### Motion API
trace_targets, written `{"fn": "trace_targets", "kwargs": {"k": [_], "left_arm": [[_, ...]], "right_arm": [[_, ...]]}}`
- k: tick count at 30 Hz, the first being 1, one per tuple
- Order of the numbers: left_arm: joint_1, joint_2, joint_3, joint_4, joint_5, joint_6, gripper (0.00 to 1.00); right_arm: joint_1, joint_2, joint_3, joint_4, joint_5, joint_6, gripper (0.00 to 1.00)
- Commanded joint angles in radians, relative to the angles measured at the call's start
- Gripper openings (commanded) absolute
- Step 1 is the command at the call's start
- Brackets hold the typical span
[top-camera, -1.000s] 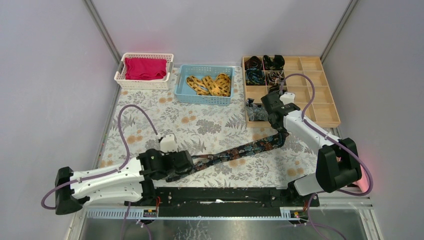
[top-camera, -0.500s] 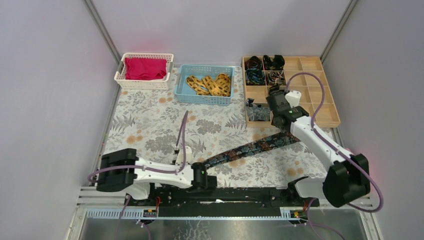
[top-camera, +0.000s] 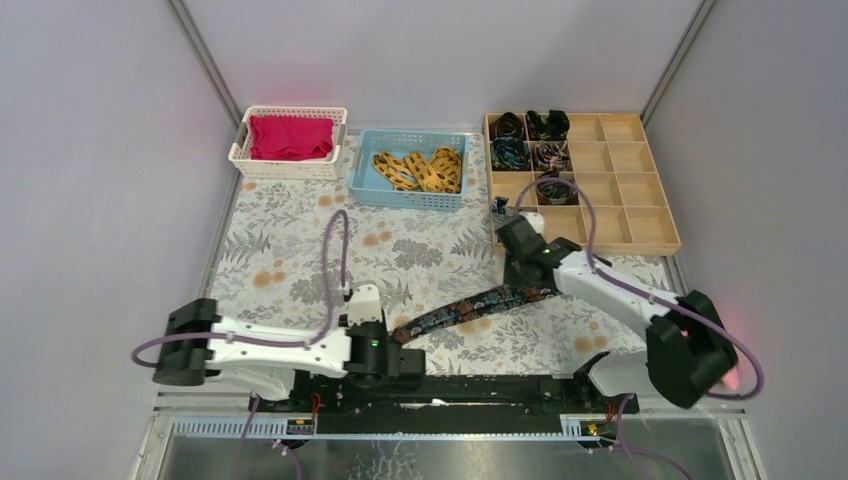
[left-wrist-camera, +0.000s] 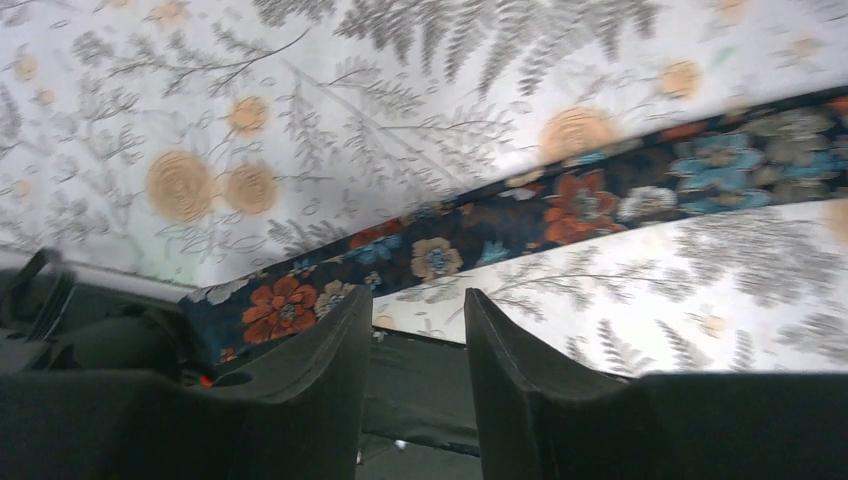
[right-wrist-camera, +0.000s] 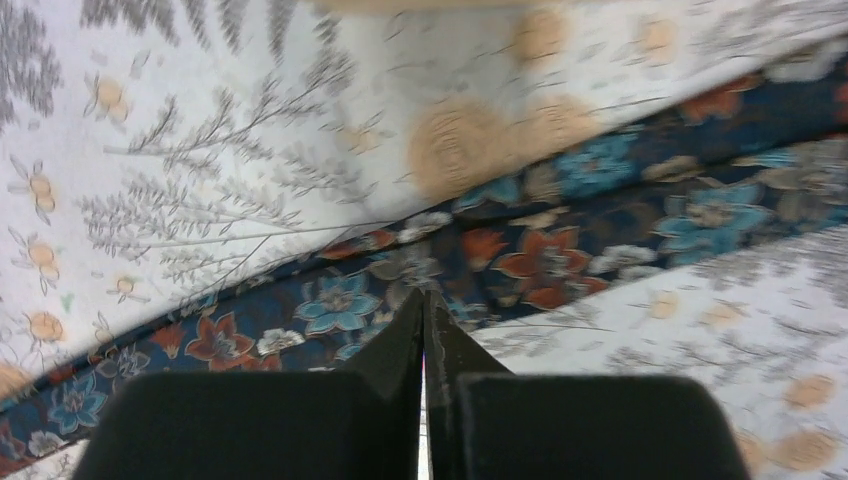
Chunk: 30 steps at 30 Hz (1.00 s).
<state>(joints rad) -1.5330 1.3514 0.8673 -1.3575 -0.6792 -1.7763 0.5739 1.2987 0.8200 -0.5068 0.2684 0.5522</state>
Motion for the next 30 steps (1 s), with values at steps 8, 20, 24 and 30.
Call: {"fn": "trace_targets", "kwargs": {"k": [8,20,24,30], "left_arm": [[-0.009,-0.315,-0.031,0.075,-0.185,0.073,0.43],[-0.010,-0.490,0.162,0.018,-0.367,0.145,0.28],[-0.010,-0.566,0.220,0.020,-0.439,0.208,0.27],[-0.009,-0.624,0.268,0.011,-0.497,0.270,0.28]], "right_arm": [[0.244,0.205,0.039,0.082,-0.017,0.119,0.00],[0.651,0.452,0.296,0.058,-0.049,0.116,0.00],[0.711,0.605,0.409,0.087,-0.115,0.102,0.00],[0.725,0.752,0.537,0.080,-0.136,0.078,0.00]]}}
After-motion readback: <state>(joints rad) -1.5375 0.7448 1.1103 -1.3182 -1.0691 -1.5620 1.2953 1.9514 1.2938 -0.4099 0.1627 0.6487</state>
